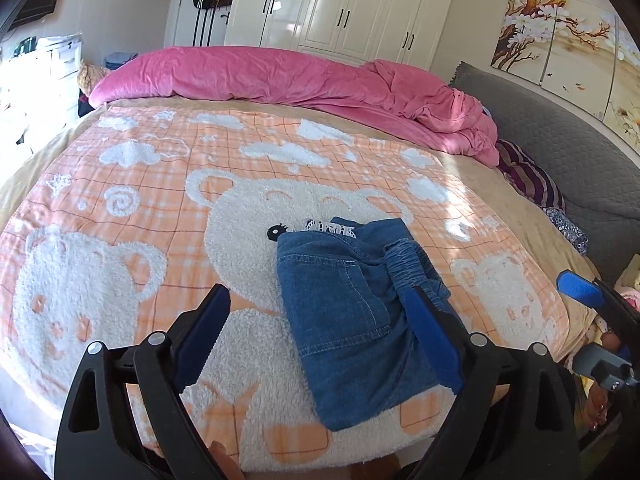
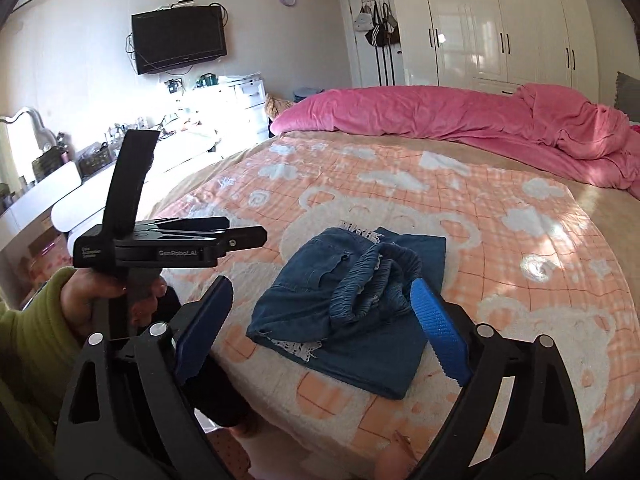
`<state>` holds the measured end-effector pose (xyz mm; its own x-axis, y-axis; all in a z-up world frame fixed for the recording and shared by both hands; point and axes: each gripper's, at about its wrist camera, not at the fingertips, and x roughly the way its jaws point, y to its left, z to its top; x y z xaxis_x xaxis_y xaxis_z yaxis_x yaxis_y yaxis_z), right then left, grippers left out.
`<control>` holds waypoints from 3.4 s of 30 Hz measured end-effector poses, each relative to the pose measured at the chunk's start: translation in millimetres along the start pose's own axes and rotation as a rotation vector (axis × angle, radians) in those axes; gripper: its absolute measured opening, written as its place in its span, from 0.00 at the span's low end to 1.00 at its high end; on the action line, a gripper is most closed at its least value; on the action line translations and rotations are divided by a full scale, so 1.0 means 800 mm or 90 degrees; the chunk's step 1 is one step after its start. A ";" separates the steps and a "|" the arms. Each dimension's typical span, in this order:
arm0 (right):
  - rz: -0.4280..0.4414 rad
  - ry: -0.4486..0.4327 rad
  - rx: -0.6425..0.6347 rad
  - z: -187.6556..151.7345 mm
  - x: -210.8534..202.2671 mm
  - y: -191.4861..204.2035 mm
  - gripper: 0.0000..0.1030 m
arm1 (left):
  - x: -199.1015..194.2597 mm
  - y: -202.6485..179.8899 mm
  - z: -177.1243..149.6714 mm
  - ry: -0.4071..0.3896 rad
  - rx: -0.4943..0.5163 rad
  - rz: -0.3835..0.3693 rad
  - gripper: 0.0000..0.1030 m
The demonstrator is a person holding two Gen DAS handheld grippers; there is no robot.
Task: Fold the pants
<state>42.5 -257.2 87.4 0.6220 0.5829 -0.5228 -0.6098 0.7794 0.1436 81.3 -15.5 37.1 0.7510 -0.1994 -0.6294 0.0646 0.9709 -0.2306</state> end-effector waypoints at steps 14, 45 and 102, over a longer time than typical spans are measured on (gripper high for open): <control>-0.109 -0.002 0.050 -0.005 -0.023 -0.036 0.88 | -0.047 0.024 -0.010 0.001 -0.007 0.028 0.93; 0.031 0.205 -0.191 -0.078 0.160 0.058 0.20 | 0.131 0.034 -0.017 0.189 -0.065 -0.020 0.94; 0.020 0.224 0.289 -0.036 0.214 -0.183 0.59 | 0.152 0.024 -0.021 0.154 -0.044 0.002 0.95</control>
<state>224.0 -278.4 -47.2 0.3593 0.5559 -0.7496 -0.3051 0.8291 0.4686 162.9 -23.0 -56.0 0.5719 -0.2307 -0.7872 0.0113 0.9618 -0.2736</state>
